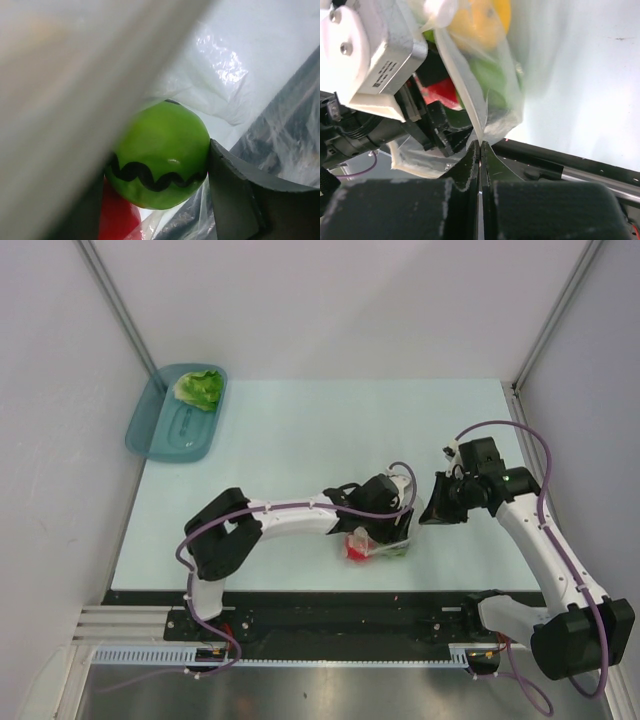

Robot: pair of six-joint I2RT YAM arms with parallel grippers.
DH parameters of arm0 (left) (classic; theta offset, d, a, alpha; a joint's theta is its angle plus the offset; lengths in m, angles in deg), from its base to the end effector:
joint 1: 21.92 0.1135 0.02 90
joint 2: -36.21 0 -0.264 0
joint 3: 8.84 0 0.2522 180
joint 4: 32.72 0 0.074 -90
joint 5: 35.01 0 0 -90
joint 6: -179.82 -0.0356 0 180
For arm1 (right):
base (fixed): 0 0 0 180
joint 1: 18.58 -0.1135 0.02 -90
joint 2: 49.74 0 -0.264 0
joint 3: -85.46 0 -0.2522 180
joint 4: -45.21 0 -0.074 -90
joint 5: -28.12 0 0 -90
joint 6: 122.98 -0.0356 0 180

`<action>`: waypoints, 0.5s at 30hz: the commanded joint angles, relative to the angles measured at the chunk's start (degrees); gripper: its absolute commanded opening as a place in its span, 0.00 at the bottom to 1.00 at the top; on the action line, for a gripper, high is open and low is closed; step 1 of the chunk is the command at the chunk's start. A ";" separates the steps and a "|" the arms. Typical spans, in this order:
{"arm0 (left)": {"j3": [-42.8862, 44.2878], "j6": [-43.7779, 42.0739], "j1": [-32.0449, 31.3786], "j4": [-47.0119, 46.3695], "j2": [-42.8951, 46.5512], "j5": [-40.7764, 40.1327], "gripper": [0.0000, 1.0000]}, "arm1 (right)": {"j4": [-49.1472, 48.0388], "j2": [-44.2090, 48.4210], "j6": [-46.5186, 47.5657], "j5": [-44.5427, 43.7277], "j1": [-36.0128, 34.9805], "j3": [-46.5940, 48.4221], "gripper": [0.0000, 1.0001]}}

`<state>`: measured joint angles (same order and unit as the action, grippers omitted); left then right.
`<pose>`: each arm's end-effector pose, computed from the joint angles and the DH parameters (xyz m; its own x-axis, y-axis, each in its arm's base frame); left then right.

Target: Open the zip-top bag and remove the fake food

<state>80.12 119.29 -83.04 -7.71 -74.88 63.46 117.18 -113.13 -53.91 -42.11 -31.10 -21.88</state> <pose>0.1997 -0.3728 0.1848 -0.7581 0.3669 -0.5391 0.6220 0.6553 -0.4286 0.1926 0.0551 0.2946 -0.9372 0.1362 -0.3210 -0.0221 0.8955 0.4446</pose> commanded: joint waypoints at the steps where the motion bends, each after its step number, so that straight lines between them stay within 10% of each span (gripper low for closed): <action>1: -1.64 -2.67 -0.58 9.31 6.74 -4.86 0.28 | -1.00 1.43 0.10 1.06 0.12 0.78 0.00; 15: 2.15 -12.86 -1.19 11.00 19.23 -8.38 0.00 | -1.26 2.31 -2.89 4.05 -1.46 5.87 0.00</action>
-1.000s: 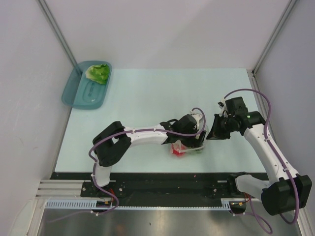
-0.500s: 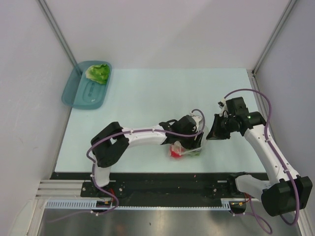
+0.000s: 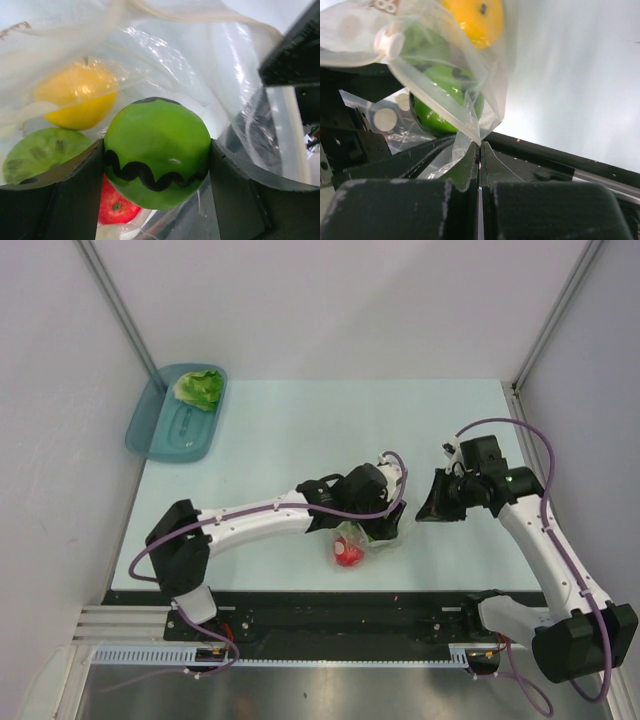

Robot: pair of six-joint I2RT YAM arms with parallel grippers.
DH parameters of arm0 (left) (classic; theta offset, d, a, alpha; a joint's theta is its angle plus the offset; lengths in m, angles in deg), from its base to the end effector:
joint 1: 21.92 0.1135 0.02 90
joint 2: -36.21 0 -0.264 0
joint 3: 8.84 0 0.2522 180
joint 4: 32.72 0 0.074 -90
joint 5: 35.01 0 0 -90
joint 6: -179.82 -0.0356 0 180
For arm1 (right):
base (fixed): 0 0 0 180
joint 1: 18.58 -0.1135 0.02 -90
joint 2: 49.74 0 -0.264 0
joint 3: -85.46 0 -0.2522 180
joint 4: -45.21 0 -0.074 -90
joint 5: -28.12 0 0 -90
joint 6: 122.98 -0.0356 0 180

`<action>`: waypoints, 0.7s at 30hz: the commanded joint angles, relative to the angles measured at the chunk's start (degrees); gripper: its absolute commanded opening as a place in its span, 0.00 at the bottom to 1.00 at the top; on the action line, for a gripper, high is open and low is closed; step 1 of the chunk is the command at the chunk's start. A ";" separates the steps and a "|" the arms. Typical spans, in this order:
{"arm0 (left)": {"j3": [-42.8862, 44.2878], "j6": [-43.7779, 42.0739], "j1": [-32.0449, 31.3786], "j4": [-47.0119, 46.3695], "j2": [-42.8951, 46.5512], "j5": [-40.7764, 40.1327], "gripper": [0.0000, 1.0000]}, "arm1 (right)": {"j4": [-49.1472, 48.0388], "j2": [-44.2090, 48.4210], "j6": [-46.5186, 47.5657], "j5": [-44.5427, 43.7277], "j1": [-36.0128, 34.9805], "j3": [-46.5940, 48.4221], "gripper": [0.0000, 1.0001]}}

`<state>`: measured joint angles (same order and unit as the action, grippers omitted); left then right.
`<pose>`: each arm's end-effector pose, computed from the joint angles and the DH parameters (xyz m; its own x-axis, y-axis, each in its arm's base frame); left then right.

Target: Open the zip-top bag and remove the fake food

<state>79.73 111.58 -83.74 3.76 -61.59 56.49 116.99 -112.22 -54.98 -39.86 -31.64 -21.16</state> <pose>0.1792 -0.3365 0.2562 -0.6438 0.4170 -0.6416 0.7011 0.6574 -0.2763 0.1896 0.0577 0.3018 -0.9341 0.1398 -0.3285 -0.0402 0.8730 0.4860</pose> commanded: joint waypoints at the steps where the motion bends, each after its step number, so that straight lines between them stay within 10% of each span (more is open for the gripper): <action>1: 2.54 -5.15 -0.49 -0.57 6.82 -3.24 0.00 | -1.07 1.39 -2.34 1.97 -1.26 5.86 0.00; 15: 18.53 1.00 -0.32 8.66 5.25 -2.02 0.00 | -1.50 1.39 -5.33 -2.86 -10.49 11.31 0.00; 21: 12.83 -1.63 0.65 0.41 12.79 4.82 0.00 | -1.59 1.05 -4.63 -4.97 -10.50 11.40 0.00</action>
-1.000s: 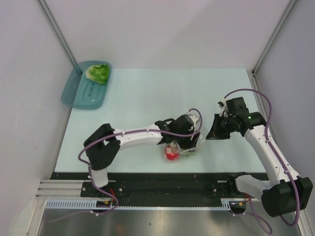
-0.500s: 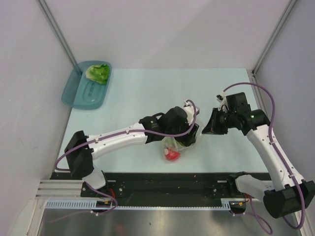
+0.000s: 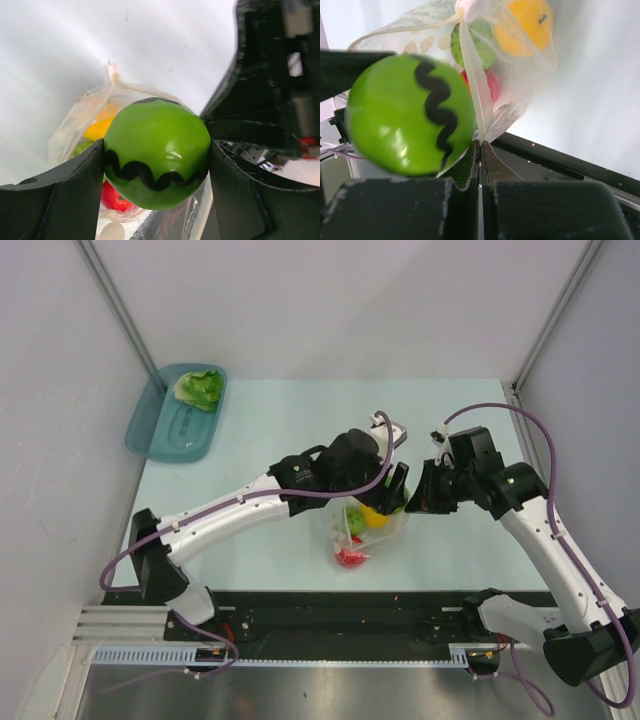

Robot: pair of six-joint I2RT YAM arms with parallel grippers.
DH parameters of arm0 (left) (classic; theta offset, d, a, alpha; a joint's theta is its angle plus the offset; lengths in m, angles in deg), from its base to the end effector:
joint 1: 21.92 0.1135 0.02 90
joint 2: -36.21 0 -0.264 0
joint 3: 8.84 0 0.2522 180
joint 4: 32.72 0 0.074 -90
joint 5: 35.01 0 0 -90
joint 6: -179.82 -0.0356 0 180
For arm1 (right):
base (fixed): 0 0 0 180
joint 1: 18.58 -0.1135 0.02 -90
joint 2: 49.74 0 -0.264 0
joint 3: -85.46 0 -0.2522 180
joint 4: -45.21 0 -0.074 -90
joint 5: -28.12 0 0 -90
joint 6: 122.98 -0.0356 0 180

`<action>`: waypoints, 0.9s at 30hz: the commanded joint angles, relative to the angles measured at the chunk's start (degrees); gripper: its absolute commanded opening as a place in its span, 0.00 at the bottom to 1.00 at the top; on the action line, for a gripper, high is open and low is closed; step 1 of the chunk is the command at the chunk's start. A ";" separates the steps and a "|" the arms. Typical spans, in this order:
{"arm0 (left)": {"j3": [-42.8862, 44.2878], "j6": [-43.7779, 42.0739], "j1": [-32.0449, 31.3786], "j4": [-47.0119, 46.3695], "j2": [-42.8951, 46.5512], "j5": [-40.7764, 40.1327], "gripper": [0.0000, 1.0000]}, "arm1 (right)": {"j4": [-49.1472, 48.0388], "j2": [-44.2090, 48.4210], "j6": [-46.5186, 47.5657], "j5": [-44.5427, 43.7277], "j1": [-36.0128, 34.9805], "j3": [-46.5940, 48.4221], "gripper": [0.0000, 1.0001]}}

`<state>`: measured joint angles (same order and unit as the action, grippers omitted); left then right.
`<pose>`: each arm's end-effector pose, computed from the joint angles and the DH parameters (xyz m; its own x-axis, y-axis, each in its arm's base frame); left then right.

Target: Open the zip-top bag and remove the fake food

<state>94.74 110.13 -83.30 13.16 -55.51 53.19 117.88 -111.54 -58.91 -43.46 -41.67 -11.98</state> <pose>0.1761 -0.3204 0.3679 -0.5515 0.2865 -0.7834 0.7181 0.6409 -0.2712 0.1773 0.0878 0.3507 -0.8922 0.0706 -0.4460 -0.1793 0.8511 0.4934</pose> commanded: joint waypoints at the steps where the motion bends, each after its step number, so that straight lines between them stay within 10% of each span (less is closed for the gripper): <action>1: -3.59 -1.32 0.39 -11.09 10.04 10.22 0.00 | -2.49 0.19 -0.61 -1.45 -0.38 2.31 0.00; 13: -14.50 5.33 14.25 -25.61 24.39 19.04 0.00 | -3.02 -1.65 0.62 -1.98 -0.46 2.13 0.00; 27: -23.64 26.25 42.57 -30.35 26.42 -17.07 0.00 | -1.08 -7.98 1.76 -4.26 -0.29 9.78 0.00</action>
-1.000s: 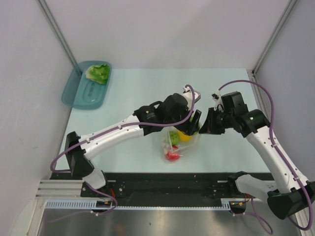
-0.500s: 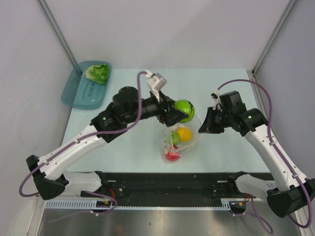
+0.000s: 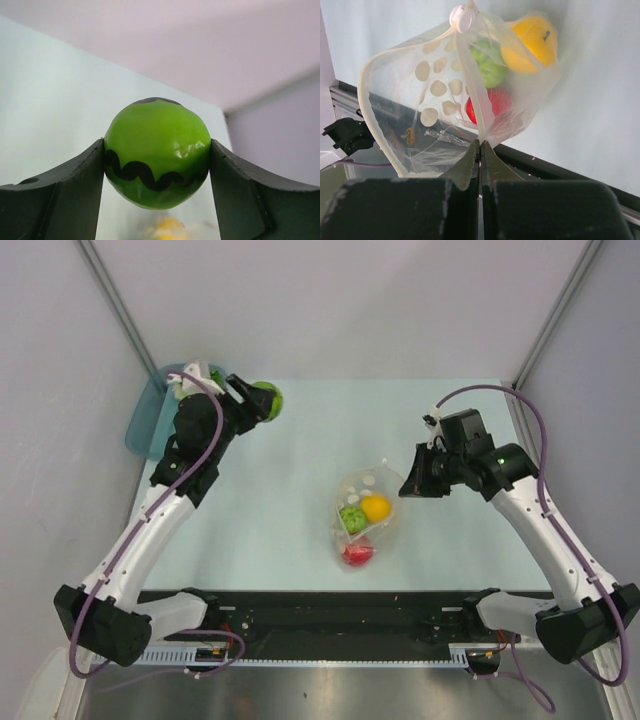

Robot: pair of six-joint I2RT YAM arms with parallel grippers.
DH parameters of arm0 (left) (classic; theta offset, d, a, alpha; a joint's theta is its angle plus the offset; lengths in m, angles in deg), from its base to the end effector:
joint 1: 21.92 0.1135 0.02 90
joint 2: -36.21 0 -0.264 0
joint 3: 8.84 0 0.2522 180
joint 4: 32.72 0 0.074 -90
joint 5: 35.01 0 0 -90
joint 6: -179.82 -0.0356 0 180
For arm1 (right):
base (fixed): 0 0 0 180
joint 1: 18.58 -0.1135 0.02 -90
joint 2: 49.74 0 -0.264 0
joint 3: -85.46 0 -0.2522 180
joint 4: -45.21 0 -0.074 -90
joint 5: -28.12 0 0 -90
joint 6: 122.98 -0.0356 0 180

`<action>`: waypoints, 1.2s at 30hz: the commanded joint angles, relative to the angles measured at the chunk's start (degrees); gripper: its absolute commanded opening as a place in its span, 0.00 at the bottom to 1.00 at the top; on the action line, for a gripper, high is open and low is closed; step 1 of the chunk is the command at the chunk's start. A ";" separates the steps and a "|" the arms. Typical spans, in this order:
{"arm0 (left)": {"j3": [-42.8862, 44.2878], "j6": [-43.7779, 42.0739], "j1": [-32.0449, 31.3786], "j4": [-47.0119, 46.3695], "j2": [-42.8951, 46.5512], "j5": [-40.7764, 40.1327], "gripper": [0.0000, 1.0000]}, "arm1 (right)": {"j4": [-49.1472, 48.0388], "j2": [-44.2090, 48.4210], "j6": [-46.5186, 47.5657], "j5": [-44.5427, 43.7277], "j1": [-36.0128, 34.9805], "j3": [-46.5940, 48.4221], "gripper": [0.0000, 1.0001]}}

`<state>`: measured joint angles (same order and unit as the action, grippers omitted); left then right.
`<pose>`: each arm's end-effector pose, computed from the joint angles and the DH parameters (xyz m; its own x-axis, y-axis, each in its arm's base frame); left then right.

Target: Open the zip-top bag and remove the fake food

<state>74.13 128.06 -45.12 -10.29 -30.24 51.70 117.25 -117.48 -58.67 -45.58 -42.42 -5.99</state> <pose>0.2446 -0.1026 0.4159 -0.2853 -0.5500 -0.7849 0.2091 0.7635 -0.6110 0.2004 0.0995 0.3631 -0.8805 0.0658 -0.4694 -0.1853 0.8637 0.4687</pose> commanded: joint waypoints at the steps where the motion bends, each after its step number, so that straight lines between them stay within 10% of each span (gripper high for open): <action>1: -3.29 8.78 7.00 -7.52 -0.67 -17.35 0.00 | -0.45 -3.00 1.70 -1.53 0.80 4.57 0.00; 12: 10.49 32.33 28.90 6.78 -27.74 -17.10 0.00 | 0.43 -12.57 5.82 -2.84 5.46 12.13 0.00; 25: 35.82 45.08 31.73 25.97 -54.91 -16.15 0.00 | -0.09 -20.23 5.66 -4.78 8.63 19.26 0.00; 28: 35.20 47.36 32.52 24.91 -57.11 -14.47 0.09 | -0.97 -20.41 4.51 -4.43 8.28 18.12 0.00; 36: 33.79 46.50 33.66 19.82 -58.09 -11.92 0.76 | -2.03 -18.74 2.93 -5.75 6.52 17.24 0.00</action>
<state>107.00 174.07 -12.14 12.42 -89.56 38.28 116.99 -138.03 -54.87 -49.87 -35.05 10.53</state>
